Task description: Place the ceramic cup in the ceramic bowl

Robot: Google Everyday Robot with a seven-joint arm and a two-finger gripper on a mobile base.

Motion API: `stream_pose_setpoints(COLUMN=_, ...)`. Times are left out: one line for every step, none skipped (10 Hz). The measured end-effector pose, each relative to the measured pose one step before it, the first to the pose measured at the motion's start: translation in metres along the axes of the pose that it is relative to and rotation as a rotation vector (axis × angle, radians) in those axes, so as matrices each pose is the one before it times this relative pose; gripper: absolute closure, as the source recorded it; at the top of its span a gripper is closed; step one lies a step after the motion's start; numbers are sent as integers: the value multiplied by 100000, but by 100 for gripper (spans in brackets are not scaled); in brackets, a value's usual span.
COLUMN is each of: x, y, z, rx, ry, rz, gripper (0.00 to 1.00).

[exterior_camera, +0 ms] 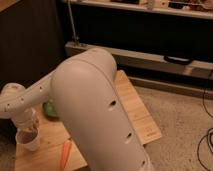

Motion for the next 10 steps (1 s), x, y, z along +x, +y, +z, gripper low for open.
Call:
stream_pose_setpoints(x=-809, y=-198, z=391, rx=-1468, ry=-3047, rz=-1027, gripper=100)
stream_pose_setpoints(x=-243, y=-489, z=-1144, rx=153, ry=-3284, rz=397, gripper=100)
stream_pose_setpoints(x=-210, y=-344, z=-962, rx=245, ry=-1812, rz=534, gripper=100)
stream_pose_setpoints(x=-473, y=-471, z=-1823, rx=-303, ry=-2597, rz=420, gripper=100)
stream_pose_setpoints(x=-666, y=-325, z=-2318, rx=-1137, ry=-2427, rz=404, gripper=100)
stream_pose_setpoints(x=-619, y=-766, z=-1911, rx=86, ry=-1828, rz=-87, gripper=100)
stream_pose_setpoints(x=-574, y=-677, z=-1763, rx=-351, ry=-1468, rz=126, gripper=100)
stream_pose_setpoints(x=-1094, y=-1541, z=-2935, rx=-1129, ry=-2484, rz=555, gripper=100)
stream_pose_setpoints(x=-550, y=-1564, z=-1425, rx=-20, ry=-1169, rz=569, gripper=100)
stream_pose_setpoints(x=-314, y=-1703, z=-1113, rx=450, ry=-350, rz=1032, gripper=100)
